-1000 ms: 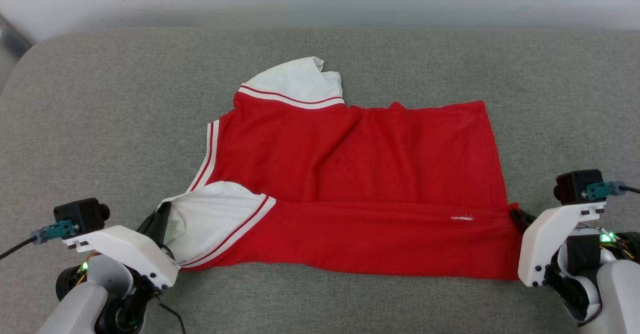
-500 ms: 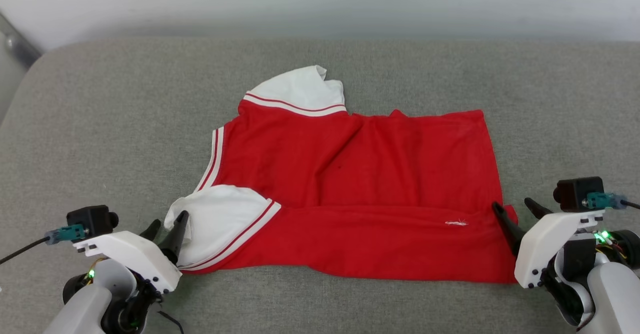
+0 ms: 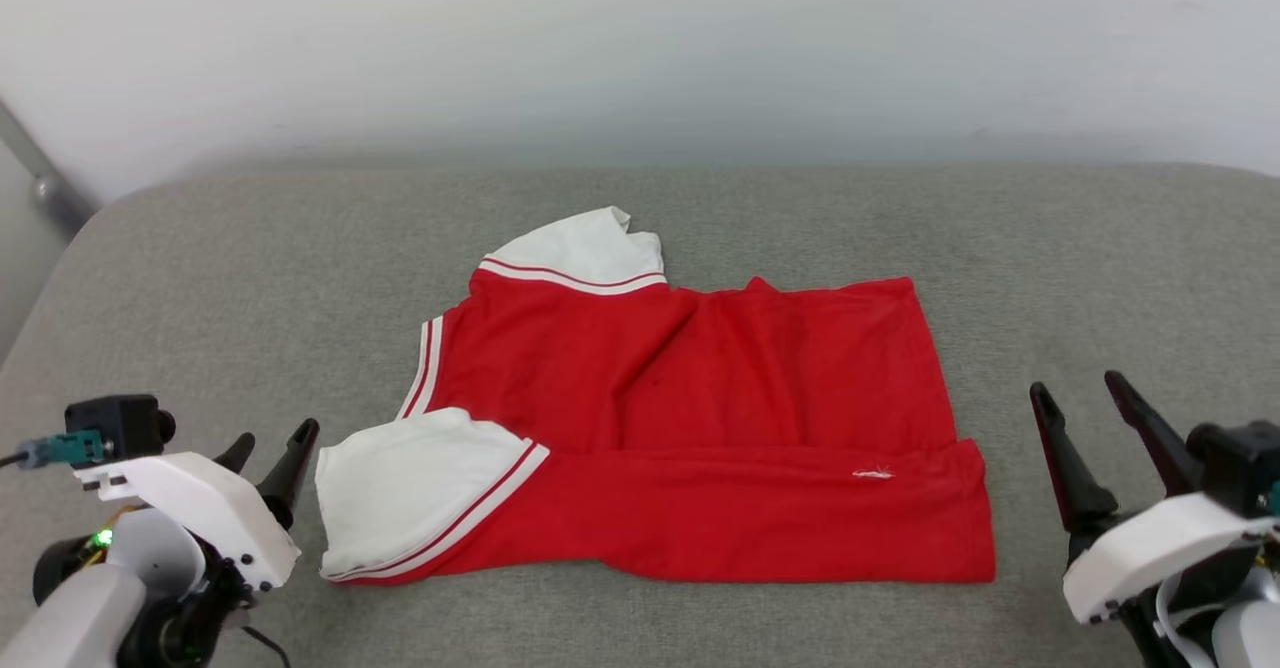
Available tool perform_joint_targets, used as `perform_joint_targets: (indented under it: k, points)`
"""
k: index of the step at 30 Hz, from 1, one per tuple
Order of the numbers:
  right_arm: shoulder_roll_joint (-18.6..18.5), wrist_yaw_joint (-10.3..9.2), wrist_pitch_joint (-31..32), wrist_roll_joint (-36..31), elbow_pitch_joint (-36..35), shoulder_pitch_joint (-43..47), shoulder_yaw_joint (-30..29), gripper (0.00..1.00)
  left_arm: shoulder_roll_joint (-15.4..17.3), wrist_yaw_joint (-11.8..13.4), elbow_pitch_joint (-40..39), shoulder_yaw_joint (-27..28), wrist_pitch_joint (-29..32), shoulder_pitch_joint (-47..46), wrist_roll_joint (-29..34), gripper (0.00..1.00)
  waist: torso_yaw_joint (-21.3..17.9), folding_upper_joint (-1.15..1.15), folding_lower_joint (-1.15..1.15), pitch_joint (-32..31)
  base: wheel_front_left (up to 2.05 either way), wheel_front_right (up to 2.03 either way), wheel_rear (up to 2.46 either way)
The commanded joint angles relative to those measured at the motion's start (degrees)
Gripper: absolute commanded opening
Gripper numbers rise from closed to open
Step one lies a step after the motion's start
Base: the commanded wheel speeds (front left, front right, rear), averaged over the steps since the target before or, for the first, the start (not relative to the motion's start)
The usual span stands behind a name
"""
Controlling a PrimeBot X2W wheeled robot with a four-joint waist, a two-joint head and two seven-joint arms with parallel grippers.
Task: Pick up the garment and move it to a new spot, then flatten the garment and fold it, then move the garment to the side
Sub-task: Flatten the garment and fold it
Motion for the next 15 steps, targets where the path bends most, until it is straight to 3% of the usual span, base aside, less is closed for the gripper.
perform_joint_targets:
  k: [1,8,15]
  points:
    - [0.94,-0.04,0.05,-0.92,-2.14,2.0,-0.73,1.0,1.9,1.02,-2.48,-0.2,2.39,0.71,0.05,1.0,-0.87,0.0,0.01,-0.67,0.0,0.0,0.0]
    - [3.52,-0.04,0.74,-2.86,-10.65,6.0,-2.32,1.0,7.83,2.29,-8.78,-2.52,16.13,2.21,-3.33,1.0,-2.71,0.0,0.01,1.09,0.0,0.0,0.0]
    - [6.03,-0.04,0.48,-3.87,-15.14,6.69,-2.14,1.0,8.72,3.67,-7.63,-3.53,23.89,4.19,-7.64,1.0,-4.73,0.0,0.01,4.9,0.0,0.0,0.0]
